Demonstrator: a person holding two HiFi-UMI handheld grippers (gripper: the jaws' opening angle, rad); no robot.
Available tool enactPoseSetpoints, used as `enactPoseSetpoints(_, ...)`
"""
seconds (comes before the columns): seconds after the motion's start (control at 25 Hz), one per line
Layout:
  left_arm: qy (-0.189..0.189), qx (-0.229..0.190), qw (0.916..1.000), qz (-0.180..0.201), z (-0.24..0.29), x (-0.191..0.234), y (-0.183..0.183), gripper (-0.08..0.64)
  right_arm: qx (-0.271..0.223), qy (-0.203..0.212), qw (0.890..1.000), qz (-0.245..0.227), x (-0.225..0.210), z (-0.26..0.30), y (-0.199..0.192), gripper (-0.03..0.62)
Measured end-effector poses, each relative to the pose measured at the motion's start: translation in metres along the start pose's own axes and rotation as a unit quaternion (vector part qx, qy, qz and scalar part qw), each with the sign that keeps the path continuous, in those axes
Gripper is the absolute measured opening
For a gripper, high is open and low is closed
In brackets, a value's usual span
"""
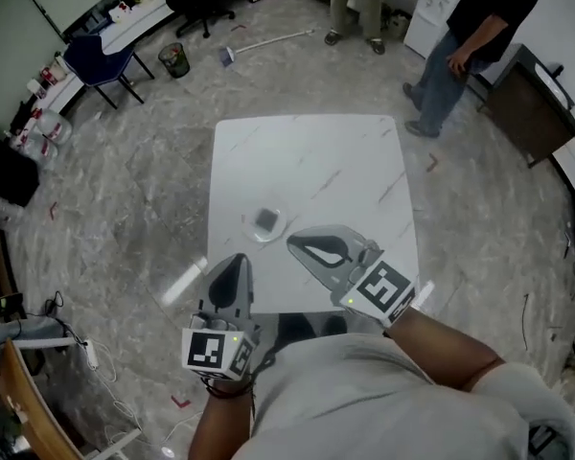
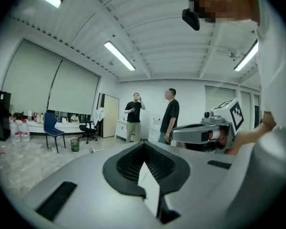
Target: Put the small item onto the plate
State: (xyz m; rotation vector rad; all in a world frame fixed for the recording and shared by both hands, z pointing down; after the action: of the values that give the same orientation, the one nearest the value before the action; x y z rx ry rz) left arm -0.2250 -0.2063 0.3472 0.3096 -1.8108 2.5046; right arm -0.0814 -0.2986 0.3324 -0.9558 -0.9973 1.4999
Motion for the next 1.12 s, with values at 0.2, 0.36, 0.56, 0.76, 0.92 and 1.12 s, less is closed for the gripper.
enactPoseSetpoints(0.2, -0.02, -0.047, 0.9977, 0.043, -0.052, -0.076, 0.062, 0.006, -0.068, -0.006, 0.997, 0.021, 0.031, -0.084, 0.046, 0.003)
enactPoseSetpoints(0.36, -0.017, -0.09, 0.9934, 0.068, -0.068, -0.115, 0.11, 0.006, -0.1, -0.016, 0.995, -0.007, 0.037, -0.13, 0.085, 0.003)
enactPoseSetpoints(0.56, -0.012, -0.117, 0.9904, 0.072, -0.083, -0.135, 0.128, 0.006, -0.115, -0.018, 0.993, -0.03, 0.049, -0.159, 0.102, 0.003)
enactPoseSetpoints(0.76, -0.014, -0.122, 0.9899, 0.071, -0.081, -0.153, 0.131, 0.006, -0.113, -0.018, 0.993, -0.031, 0.042, -0.175, 0.096, 0.003)
enactPoseSetpoints(0.92, -0.01, -0.126, 0.9891, 0.076, -0.081, -0.16, 0.139, 0.006, -0.121, -0.02, 0.992, -0.037, 0.04, -0.182, 0.101, 0.003)
enactPoseSetpoints(1.12, -0.006, -0.125, 0.9889, 0.081, -0.076, -0.164, 0.147, 0.006, -0.125, -0.016, 0.992, -0.026, 0.03, -0.187, 0.105, 0.003)
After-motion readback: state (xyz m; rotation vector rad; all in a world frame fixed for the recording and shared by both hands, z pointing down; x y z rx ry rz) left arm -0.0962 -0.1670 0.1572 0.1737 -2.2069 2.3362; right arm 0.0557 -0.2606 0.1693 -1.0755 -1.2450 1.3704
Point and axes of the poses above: the fingertips, and each gripper's own axes: z forward along the fingers, x to its left, y out of its top, the point moved 7 cm from there along -z, backward along the fingers, and after that the axes turned 8 degrees about x, right-handed, at the moved point
